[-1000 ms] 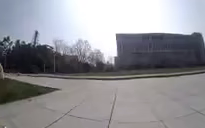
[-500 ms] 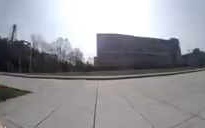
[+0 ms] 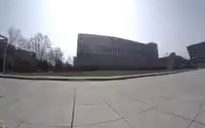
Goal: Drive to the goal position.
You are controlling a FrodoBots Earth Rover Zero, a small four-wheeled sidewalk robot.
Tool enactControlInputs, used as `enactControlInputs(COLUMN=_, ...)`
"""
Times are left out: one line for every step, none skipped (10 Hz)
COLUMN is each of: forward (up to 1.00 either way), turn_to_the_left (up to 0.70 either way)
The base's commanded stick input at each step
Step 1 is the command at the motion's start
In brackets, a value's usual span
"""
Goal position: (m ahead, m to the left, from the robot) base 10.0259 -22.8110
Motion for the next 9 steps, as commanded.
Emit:
enactControlInputs(forward=1.0, turn_to_the_left=-0.4)
enactControlInputs(forward=1.0, turn_to_the_left=-0.4)
enactControlInputs(forward=1.0, turn_to_the_left=-0.4)
enactControlInputs(forward=1.0, turn_to_the_left=-0.4)
enactControlInputs(forward=1.0, turn_to_the_left=-0.4)
enactControlInputs(forward=1.0, turn_to_the_left=-0.4)
enactControlInputs(forward=1.0, turn_to_the_left=-0.4)
enactControlInputs(forward=1.0, turn_to_the_left=-0.4)
enactControlInputs(forward=1.0, turn_to_the_left=-0.4)
